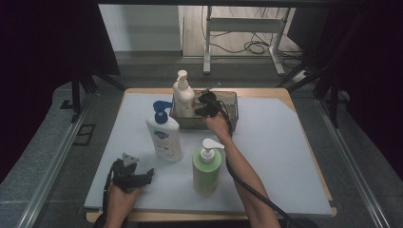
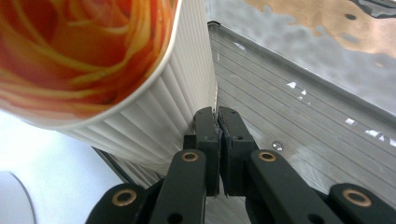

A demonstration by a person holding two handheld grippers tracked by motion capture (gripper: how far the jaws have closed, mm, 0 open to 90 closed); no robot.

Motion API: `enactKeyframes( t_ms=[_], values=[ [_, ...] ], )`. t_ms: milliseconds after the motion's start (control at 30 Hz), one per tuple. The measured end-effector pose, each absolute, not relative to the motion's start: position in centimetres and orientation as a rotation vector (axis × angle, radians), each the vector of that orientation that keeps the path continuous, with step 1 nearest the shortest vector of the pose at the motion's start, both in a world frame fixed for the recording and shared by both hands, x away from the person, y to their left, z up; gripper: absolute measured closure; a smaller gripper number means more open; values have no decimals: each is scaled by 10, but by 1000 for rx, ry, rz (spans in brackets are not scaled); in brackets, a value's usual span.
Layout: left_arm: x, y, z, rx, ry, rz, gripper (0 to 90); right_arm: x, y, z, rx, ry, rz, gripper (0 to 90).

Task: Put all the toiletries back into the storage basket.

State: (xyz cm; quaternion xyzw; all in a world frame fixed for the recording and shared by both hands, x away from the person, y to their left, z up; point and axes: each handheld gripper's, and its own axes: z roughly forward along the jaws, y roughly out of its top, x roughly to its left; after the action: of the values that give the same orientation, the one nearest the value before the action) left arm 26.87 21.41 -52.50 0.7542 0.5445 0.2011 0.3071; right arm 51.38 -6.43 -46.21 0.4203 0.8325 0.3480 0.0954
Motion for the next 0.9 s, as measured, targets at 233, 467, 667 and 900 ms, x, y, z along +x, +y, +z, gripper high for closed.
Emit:
enactKeyframes(
  t_ms=[233,467,667,900],
  values=[
    [269,214,-525,1995,1440,532,116,514,-57,-462,1235,2477,1034,871],
    [269,214,-525,1995,1440,532,116,514,-48,-463,1216,2485,1029,871],
    [269,214,-525,1995,1441,532,116,514,-43,-463,1205,2487,1026,870],
    [269,214,-525,1995,1441,532,116,513,-38,-463,1198,2494,1034,870]
  ],
)
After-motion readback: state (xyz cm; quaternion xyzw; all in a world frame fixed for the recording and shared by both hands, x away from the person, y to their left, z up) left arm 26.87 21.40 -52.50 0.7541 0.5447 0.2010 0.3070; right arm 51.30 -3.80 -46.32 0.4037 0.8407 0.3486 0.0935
